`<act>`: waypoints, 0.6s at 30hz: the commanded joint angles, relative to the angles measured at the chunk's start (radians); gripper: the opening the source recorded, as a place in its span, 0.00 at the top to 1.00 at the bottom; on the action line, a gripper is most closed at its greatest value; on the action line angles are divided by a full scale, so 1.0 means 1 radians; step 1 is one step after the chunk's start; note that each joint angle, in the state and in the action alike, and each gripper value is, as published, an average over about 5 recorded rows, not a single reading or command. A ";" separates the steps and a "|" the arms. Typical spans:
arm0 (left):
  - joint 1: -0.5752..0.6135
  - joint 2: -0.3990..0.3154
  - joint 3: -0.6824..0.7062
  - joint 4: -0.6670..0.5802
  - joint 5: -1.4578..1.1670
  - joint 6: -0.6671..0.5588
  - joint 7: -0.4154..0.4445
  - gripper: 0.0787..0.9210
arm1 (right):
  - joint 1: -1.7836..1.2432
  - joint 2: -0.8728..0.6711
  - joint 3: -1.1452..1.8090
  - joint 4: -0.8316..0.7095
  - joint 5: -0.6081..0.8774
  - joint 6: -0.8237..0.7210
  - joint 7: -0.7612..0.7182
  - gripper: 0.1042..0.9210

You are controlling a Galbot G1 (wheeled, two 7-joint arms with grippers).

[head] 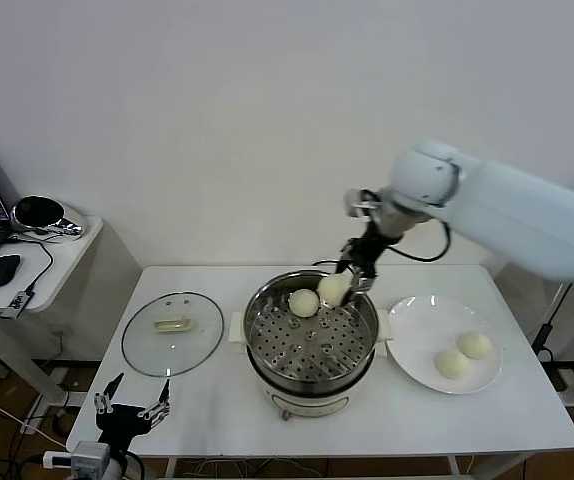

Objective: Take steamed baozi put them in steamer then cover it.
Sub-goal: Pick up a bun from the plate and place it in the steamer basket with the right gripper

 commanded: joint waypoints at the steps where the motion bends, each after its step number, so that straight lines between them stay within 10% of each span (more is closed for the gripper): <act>1: -0.002 -0.005 -0.005 -0.024 -0.014 0.004 0.002 0.12 | -0.046 0.256 -0.065 -0.126 0.042 -0.056 0.049 0.38; 18: -0.029 -0.007 0.001 -0.006 -0.030 0.012 0.006 0.12 | -0.176 0.353 -0.074 -0.248 -0.061 -0.051 0.067 0.38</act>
